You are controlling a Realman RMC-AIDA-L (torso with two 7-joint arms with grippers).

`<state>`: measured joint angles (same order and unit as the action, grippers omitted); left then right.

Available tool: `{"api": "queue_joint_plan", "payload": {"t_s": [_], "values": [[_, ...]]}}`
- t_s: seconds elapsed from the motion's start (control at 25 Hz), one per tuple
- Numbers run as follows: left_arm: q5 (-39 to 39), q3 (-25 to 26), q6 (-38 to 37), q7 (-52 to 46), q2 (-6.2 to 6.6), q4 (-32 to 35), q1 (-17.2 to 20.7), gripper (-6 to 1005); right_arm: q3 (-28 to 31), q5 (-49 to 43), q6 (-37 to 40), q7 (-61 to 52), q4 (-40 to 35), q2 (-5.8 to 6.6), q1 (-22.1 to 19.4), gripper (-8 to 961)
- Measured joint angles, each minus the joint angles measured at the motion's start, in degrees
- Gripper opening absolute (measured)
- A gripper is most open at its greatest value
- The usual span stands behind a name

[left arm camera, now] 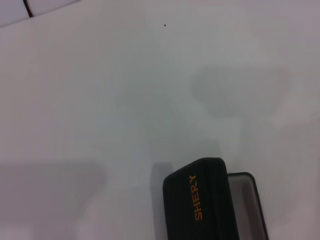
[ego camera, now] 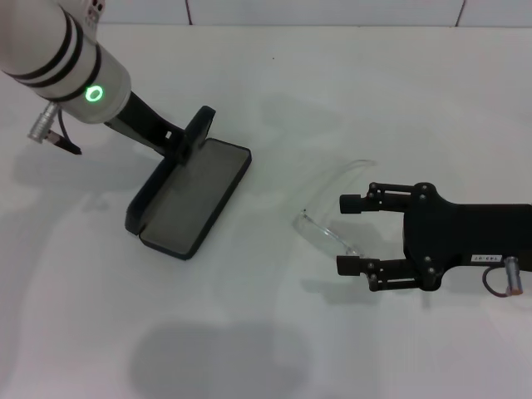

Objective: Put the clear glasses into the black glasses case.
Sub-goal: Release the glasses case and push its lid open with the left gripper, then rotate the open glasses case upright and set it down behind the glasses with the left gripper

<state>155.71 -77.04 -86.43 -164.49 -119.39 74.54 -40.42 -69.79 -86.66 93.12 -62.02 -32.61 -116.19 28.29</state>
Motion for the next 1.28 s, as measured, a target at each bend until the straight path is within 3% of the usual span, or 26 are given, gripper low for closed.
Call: {"api": "queue_joint_plan", "payload": {"t_s": [0.8, 1.08, 1.28], "values": [[1.43, -0.09, 2.24, 17.57, -0.2, 4.08, -0.21, 207, 0.06, 0.69, -0.29, 0.2, 0.06, 0.0, -0.54, 747], [-6.92, -0.21, 6.39, 42.99, -0.36, 4.53, 1.12, 206, -0.03, 1.17, 0.05, 0.25, 0.9, 0.0, -0.56, 748], [-13.09, -0.31, 10.41, 55.02, -0.33, 3.23, 1.97, 206, -0.17, 2.36, 0.28, 0.33, 1.93, 0.0, -0.63, 748]]}}
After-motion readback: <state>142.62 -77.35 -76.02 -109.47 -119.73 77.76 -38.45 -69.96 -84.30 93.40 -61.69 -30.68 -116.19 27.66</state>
